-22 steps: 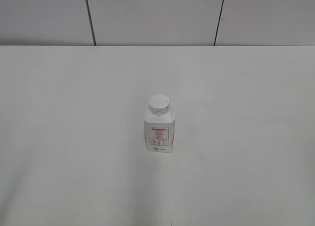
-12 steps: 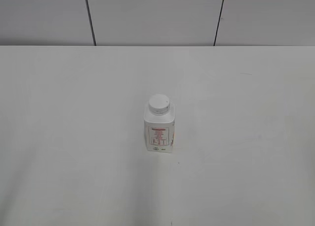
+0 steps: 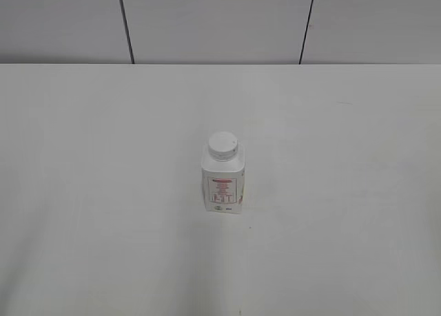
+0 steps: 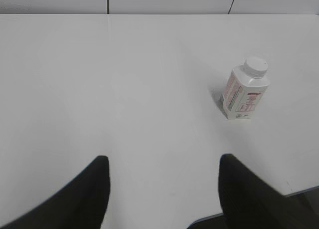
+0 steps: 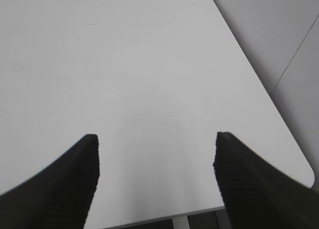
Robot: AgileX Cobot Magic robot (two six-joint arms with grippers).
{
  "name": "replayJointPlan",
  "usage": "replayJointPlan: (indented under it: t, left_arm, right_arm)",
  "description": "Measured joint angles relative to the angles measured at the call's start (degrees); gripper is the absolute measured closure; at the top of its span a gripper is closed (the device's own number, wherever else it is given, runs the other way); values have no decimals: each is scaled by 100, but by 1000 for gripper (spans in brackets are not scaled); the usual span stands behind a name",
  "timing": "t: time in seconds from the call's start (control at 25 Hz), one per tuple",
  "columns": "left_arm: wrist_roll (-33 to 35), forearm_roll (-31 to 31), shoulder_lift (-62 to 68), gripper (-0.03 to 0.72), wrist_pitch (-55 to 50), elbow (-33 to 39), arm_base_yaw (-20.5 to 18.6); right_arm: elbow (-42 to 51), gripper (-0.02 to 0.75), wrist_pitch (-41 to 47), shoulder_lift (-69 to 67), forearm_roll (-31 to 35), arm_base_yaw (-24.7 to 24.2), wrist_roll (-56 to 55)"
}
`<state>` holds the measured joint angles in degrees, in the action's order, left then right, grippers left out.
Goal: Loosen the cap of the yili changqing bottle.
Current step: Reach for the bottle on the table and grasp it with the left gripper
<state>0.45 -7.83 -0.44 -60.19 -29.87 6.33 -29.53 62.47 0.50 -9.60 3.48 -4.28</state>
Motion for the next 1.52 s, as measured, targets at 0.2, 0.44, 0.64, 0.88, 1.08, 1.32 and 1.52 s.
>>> replayJointPlan:
  t: [0.2,0.44,0.64,0.88,1.08,1.32,1.52]
  left_arm:
    - [0,0,0,257,0,0,0]
    - [0,0,0,257,0,0,0]
    - [0,0,0,257,0,0,0]
    - [0,0,0,257,0,0,0]
    - [0,0,0,257,0,0,0]
    - [0,0,0,257,7,0,0]
    - [0,0,0,257,153,-50,0]
  right_arm:
    - [0,173,0,0,0,0,0]
    - [0,173,0,0,0,0,0]
    - [0,173,0,0,0,0,0]
    - [0,173,0,0,0,0,0]
    - [0,173,0,0,0,0,0]
    - [0,173,0,0,0,0,0]
    - [0,173,0,0,0,0,0]
